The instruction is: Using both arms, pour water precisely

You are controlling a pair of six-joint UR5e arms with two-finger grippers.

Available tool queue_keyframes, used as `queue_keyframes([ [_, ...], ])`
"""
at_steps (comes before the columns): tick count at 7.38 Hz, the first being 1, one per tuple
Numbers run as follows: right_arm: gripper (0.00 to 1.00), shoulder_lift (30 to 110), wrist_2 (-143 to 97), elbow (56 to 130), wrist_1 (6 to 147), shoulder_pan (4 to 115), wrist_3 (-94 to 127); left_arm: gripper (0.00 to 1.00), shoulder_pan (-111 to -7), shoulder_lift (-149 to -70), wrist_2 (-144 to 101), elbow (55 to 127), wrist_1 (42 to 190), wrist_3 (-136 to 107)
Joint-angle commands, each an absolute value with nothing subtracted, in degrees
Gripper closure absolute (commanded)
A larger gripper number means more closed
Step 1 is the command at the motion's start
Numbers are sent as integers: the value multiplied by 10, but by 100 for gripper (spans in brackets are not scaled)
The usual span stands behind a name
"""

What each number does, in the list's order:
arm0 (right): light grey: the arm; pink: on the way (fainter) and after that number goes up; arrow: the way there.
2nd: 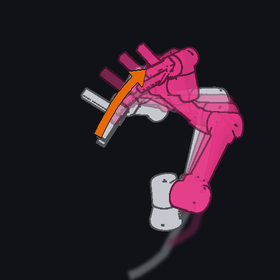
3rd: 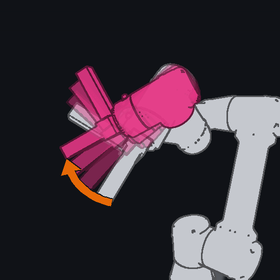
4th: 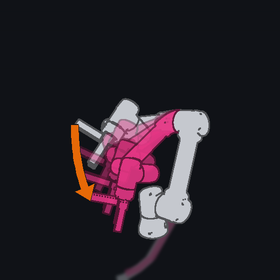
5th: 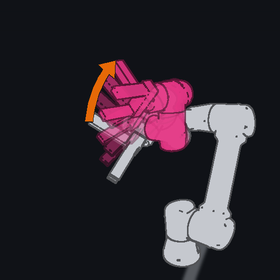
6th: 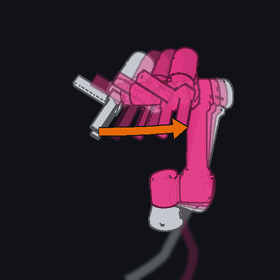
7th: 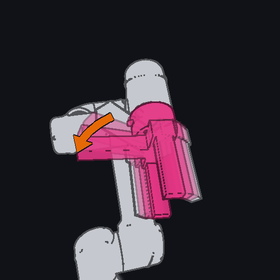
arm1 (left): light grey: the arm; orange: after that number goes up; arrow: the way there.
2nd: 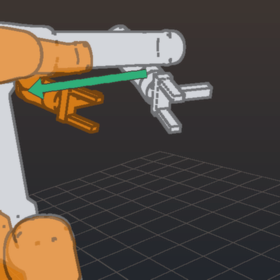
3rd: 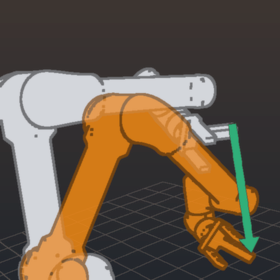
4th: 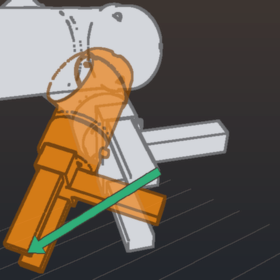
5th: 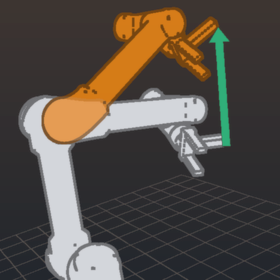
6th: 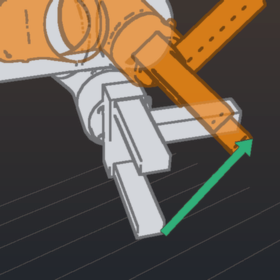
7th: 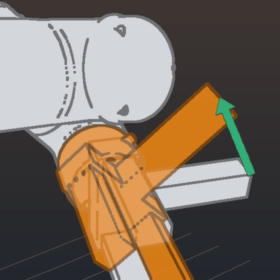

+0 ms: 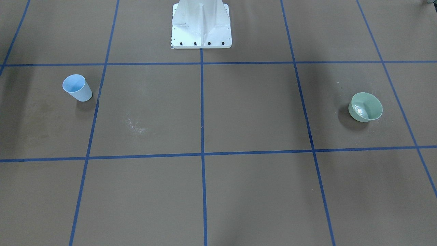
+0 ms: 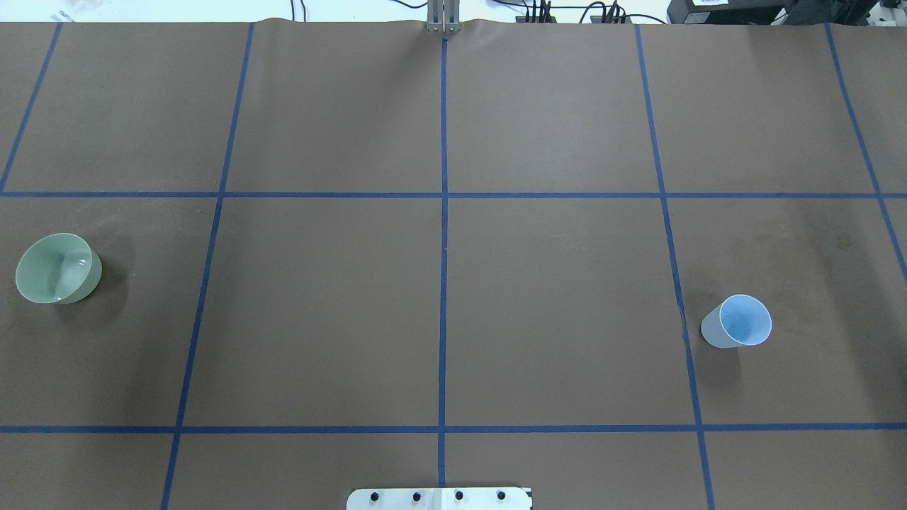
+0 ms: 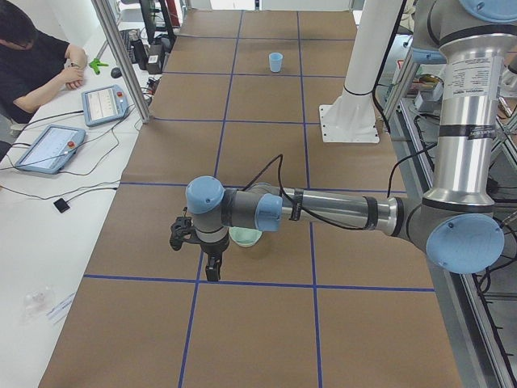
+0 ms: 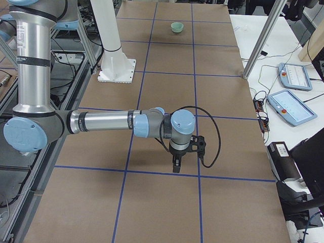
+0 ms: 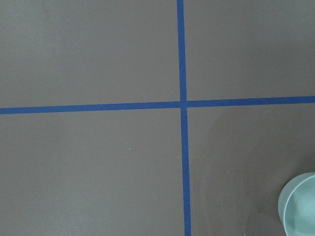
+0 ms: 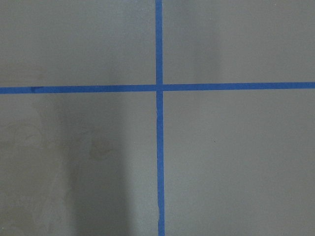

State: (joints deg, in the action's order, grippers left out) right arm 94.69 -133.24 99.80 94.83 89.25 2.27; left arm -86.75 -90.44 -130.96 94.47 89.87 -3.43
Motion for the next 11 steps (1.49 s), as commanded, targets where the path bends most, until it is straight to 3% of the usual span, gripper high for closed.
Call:
queue_keyframes([
  [1, 0, 948, -1332, 1005, 948, 892, 23, 0, -867, -904, -1310, 945, 899, -34],
  [5, 0, 941, -1332, 1011, 947, 892, 26, 0, -867, -916, -1310, 952, 901, -37],
  [9, 0, 940, -1332, 1029, 947, 892, 30, 0, -785, -955, -1315, 953, 1005, -125],
  [11, 0, 940, -1332, 1027, 936, 892, 30, 0, -717, -923, -1309, 927, 1137, -301],
])
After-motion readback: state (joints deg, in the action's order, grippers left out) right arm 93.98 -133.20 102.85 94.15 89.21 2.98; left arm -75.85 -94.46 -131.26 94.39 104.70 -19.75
